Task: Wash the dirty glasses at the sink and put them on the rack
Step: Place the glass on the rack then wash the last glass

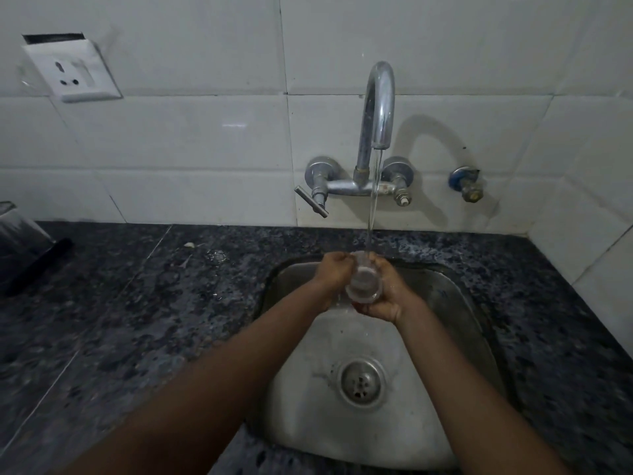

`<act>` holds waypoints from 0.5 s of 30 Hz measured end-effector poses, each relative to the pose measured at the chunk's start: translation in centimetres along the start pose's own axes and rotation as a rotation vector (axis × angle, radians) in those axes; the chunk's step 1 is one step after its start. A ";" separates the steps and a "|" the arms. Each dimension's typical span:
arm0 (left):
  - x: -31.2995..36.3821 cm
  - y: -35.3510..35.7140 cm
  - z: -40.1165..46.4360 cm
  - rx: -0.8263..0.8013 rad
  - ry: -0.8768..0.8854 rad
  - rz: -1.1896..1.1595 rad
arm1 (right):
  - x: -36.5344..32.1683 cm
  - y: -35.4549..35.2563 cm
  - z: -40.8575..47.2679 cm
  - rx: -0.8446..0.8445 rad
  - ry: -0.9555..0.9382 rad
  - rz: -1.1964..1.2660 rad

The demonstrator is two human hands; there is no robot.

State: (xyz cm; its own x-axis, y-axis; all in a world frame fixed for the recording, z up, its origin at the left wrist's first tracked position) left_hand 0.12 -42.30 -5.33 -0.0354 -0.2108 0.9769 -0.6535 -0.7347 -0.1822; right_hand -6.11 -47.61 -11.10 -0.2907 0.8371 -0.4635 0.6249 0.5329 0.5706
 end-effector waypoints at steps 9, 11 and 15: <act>5.5 2.7 -2.3 0.009 0.600 0.522 | -1.7 0.8 -0.2 -0.011 -0.122 0.142; 5.4 2.9 -1.4 -0.079 0.462 0.557 | -1.5 0.1 -0.1 0.049 -0.147 0.082; 2.8 3.3 0.4 -0.241 0.074 0.308 | -2.6 -0.7 -1.9 0.279 -0.372 -0.267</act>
State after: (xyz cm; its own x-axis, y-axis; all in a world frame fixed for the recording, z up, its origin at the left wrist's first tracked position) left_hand -1.80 -45.62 -3.22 -0.3064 -0.3442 0.8875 -0.7622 -0.4699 -0.4453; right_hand -7.16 -49.95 -9.00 -0.2212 0.5490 -0.8060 0.7479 0.6259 0.2211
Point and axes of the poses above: each hand's wrist, its own z-axis towards the middle knuckle, its own y-axis out of the palm, x = y × z, the point moved 9 cm from there along z, towards the middle knuckle, and after that the axes turned 10 degrees about y, right-handed, at the moved point
